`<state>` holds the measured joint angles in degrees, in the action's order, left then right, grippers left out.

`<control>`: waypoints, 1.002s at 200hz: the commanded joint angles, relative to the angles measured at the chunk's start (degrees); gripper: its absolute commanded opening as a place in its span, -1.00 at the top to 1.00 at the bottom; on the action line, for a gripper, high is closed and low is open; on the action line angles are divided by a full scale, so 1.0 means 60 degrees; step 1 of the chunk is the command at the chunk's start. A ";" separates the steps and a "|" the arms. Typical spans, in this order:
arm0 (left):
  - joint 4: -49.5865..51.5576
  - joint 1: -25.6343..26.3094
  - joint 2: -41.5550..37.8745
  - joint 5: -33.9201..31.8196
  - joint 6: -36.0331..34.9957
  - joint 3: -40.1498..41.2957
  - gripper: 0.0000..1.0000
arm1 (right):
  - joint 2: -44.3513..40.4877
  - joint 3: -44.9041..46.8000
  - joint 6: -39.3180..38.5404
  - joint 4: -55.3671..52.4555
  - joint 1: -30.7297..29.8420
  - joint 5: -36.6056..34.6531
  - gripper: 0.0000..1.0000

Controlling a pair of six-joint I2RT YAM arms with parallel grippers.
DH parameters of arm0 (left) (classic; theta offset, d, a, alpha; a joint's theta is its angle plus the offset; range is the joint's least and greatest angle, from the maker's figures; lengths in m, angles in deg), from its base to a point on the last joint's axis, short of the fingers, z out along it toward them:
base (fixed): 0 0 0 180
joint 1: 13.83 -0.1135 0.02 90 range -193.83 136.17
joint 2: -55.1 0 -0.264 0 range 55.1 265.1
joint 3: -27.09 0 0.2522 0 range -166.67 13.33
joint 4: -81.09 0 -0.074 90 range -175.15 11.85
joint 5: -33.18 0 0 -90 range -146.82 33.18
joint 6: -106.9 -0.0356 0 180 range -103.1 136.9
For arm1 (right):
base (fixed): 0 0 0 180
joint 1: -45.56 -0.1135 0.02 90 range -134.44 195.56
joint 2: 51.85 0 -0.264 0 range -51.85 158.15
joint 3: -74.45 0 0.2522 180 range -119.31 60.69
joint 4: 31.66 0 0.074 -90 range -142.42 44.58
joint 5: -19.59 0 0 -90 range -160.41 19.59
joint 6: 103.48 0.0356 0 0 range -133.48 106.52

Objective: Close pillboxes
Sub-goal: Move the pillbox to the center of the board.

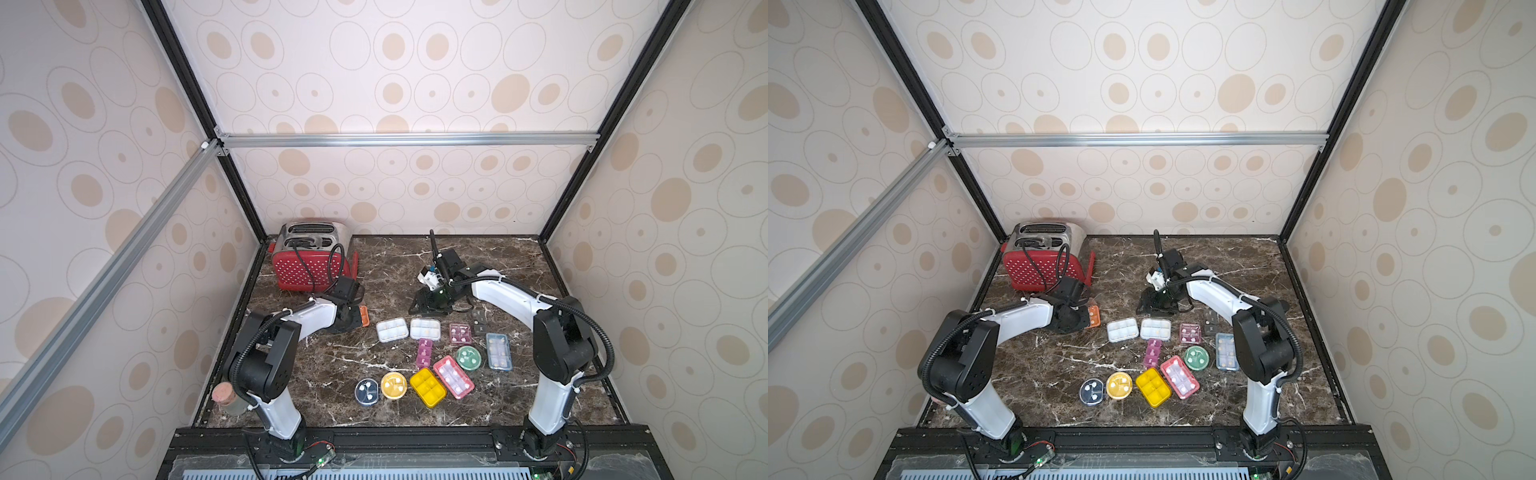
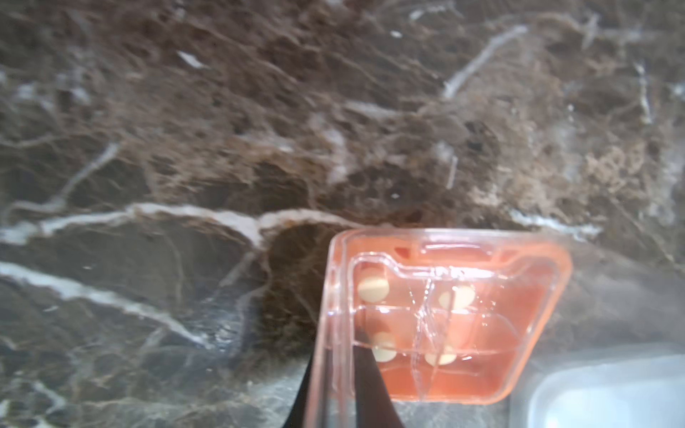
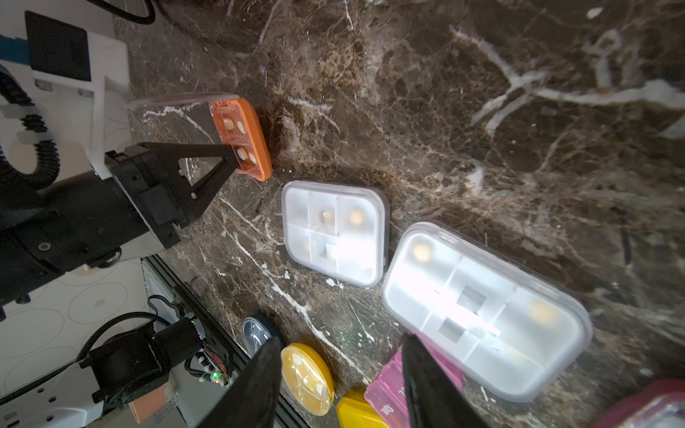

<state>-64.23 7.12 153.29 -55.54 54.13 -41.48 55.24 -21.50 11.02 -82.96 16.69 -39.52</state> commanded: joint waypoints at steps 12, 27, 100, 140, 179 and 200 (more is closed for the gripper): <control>0.0496 0.0112 0.0241 0.0032 0.0037 0.0331 0.71 | 0.0283 -0.0289 -0.0084 -0.0147 0.0006 0.0065 -0.05; 0.0438 0.0139 0.0223 0.0129 -0.0050 0.0316 0.59 | 0.0366 -0.0362 -0.0057 -0.0116 -0.0058 0.0093 -0.04; 0.0819 0.0138 -0.0445 0.0204 -0.0455 0.0164 0.25 | 0.1026 -0.1521 -0.0168 -0.0222 -0.0602 -0.0405 -0.05; 0.1249 0.0138 -0.1671 0.0007 -0.0457 0.0393 0.18 | 0.1516 -0.2667 -0.0035 -0.0657 -0.0990 -0.1027 -0.12; 0.1298 0.0134 -0.3012 0.0310 -0.0144 0.1126 0.08 | 0.2325 -0.3786 0.0538 -0.0250 -0.1365 -0.1277 -0.11; 0.0309 0.0138 -0.3491 0.1196 0.0442 0.2108 0.09 | 0.2999 -0.4682 0.1011 0.0007 -0.1530 -0.1302 0.14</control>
<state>-59.72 7.69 134.52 -53.09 53.30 -34.13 68.92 -44.50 13.24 -84.42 8.76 -45.86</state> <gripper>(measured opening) 0.460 0.509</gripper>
